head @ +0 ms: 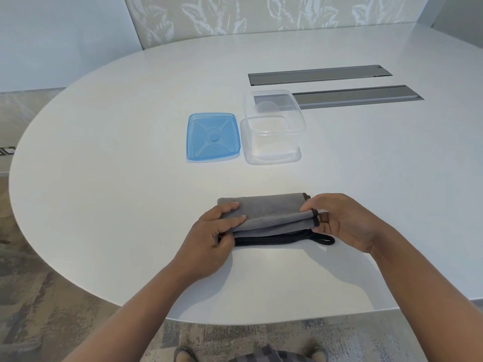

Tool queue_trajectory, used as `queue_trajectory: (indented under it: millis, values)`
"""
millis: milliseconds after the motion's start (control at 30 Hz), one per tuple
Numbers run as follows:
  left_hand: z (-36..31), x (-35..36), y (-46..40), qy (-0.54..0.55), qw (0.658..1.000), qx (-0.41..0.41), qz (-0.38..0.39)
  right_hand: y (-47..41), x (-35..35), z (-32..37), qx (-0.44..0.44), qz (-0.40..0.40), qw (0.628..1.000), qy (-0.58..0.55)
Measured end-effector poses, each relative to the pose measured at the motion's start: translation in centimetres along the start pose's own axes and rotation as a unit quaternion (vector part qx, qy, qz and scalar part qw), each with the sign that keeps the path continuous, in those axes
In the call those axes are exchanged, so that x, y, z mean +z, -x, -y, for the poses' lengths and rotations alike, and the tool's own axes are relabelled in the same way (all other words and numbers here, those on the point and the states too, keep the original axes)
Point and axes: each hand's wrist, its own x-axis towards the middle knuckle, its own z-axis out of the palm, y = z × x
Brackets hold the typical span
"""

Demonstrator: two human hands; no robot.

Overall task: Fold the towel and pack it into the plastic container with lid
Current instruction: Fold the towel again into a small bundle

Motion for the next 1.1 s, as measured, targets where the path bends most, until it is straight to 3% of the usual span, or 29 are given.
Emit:
queue_trajectory:
  millis: [167,267,467,600,800,867,967,1033,1100]
  values:
    - [0.0,0.4,-0.1,0.051,0.998,-0.035,-0.024,0.4,1.1,-0.6,-0.031,-0.095,0.984,0.147]
    - [0.0,1.0,-0.3,0.022,0.997,-0.039,-0.057,0.9,1.1,-0.5,-0.016,-0.087,0.981,0.171]
    - [0.4,1.2,0.2,-0.044,0.998,-0.038,-0.012,1.4,1.2,0.0,-0.015,-0.074,0.983,0.17]
    - [0.7,1.2,0.2,-0.028,0.999,-0.02,-0.035,1.5,1.2,-0.2,-0.008,-0.079,0.983,0.167]
    - [1.0,1.6,0.7,-0.05,0.997,0.006,-0.057,0.7,1.7,-0.8,-0.053,-0.103,0.961,0.252]
    - [0.6,1.8,0.9,-0.101,0.992,0.018,-0.076,0.5,2.0,-0.7,-0.082,-0.142,0.937,0.308]
    - [-0.7,1.5,0.8,-0.178,0.98,0.002,-0.088,0.7,3.3,-0.2,-0.141,-0.238,0.836,0.473]
    - [-1.8,1.1,0.3,-0.222,0.971,0.014,-0.083,0.8,4.9,0.6,-0.203,-0.247,0.786,0.528]
    - [-3.2,0.6,-0.6,-0.246,0.963,0.051,-0.096,0.7,6.5,1.5,-0.245,-0.231,0.766,0.548]
